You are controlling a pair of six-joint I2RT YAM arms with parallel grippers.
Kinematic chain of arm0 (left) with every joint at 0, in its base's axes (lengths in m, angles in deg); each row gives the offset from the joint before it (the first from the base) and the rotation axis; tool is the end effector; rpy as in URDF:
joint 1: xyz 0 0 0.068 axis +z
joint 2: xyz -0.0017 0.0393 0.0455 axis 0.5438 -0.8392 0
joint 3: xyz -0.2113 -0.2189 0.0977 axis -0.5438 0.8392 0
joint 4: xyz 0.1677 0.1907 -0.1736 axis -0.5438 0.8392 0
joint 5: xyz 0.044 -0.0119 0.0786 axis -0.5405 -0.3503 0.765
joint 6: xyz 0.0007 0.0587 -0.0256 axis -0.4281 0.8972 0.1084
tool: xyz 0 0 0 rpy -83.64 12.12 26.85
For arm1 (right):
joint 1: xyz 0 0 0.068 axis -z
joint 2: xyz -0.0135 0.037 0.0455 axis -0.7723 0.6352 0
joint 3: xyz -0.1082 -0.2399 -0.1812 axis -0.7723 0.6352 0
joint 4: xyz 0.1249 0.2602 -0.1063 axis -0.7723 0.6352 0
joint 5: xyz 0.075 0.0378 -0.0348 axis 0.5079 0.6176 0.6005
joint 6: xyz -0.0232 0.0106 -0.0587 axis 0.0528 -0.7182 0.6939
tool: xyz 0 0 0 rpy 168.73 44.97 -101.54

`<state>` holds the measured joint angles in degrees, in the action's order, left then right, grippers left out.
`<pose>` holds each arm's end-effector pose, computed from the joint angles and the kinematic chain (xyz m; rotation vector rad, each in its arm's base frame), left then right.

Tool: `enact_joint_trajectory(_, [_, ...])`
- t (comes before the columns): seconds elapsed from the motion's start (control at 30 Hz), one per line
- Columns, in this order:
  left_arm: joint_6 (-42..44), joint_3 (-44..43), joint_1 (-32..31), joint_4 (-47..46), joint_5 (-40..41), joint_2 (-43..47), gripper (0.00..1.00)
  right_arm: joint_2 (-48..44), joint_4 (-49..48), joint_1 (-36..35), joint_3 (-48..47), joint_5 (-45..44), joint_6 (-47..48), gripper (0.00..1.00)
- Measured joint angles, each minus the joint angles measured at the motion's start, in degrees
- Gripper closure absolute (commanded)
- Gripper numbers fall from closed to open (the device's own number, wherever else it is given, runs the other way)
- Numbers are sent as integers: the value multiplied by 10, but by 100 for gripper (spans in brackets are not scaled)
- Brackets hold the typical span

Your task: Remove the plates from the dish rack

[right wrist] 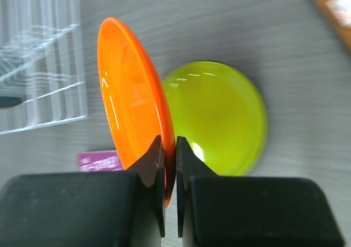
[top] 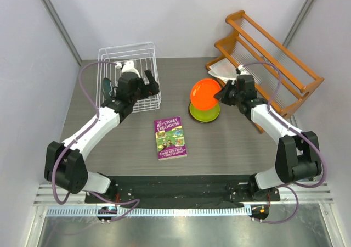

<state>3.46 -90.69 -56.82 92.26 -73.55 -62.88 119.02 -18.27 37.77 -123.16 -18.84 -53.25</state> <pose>0.3509 -0.1490 0.3315 -0.2680 2.0158 -0.5359 0.3660 0.0928 0.2752 0.2221 2.1535 0.6499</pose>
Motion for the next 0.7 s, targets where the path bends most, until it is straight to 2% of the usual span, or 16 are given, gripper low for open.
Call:
enact_joint_trajectory(0.23, [87, -22, 10, 60, 209, 22, 0, 18, 56, 25, 0, -31, 25, 98])
enact_joint_trajectory(0.5, [116, -25, 52, 96, 267, 19, 1, 78, 63, 25, 0, -25, 33, 97])
enact_joint_trajectory(0.53, [116, -25, 57, 98, 267, 17, 0, 84, 60, 26, 0, -17, 31, 95])
enact_joint_trajectory(0.6, [117, -25, 70, 103, 267, 15, 1, 89, 52, 27, 0, -9, 31, 86])
enact_joint_trajectory(0.67, [118, -25, 82, 105, 266, 14, 1, 93, 46, 28, -1, -1, 30, 70])
enact_joint_trajectory(0.7, [118, -25, 87, 106, 265, 14, 1, 96, 44, 28, -4, 5, 30, 67])
